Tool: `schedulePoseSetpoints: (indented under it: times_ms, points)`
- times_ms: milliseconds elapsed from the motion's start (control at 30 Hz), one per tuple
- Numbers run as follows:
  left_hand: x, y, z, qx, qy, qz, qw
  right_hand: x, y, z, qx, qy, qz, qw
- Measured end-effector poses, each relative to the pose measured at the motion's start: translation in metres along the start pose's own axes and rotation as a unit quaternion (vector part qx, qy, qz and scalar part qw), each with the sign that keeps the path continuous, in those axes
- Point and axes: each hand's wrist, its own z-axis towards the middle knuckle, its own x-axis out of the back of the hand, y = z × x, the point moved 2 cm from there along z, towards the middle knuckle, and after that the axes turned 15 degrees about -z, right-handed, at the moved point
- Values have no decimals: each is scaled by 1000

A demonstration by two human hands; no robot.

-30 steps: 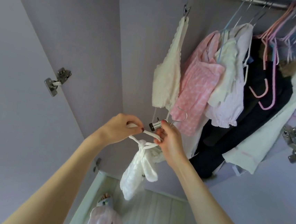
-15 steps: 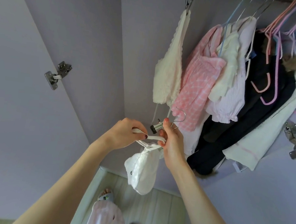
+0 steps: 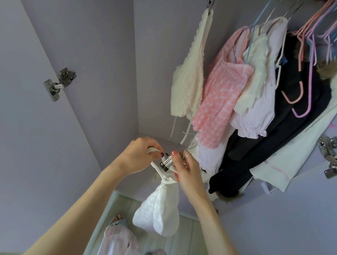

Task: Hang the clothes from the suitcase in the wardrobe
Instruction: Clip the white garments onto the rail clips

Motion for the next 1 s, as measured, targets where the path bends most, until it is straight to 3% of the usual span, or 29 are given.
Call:
schedulePoseSetpoints:
  times_ms: [300, 500, 633, 733, 867, 1000]
  points:
    - [19, -2, 14, -34, 112, -72, 991, 3, -34, 16, 21, -48, -24, 998]
    - [47, -10, 26, -20, 138, -45, 989, -8, -48, 56, 71, -47, -189, 978]
    - [74, -20, 47, -1, 154, 25, 988, -6, -71, 94, 102, 6, -241, 965]
    - [109, -19, 70, -37, 191, 94, 976, -5, -90, 132, 103, 71, -262, 957]
    - [157, -13, 96, -64, 215, 206, 953, -9, -123, 180, 115, 136, -236, 955]
    - [192, -14, 117, -55, 230, 351, 906, -9, -148, 220, 127, 196, -206, 950]
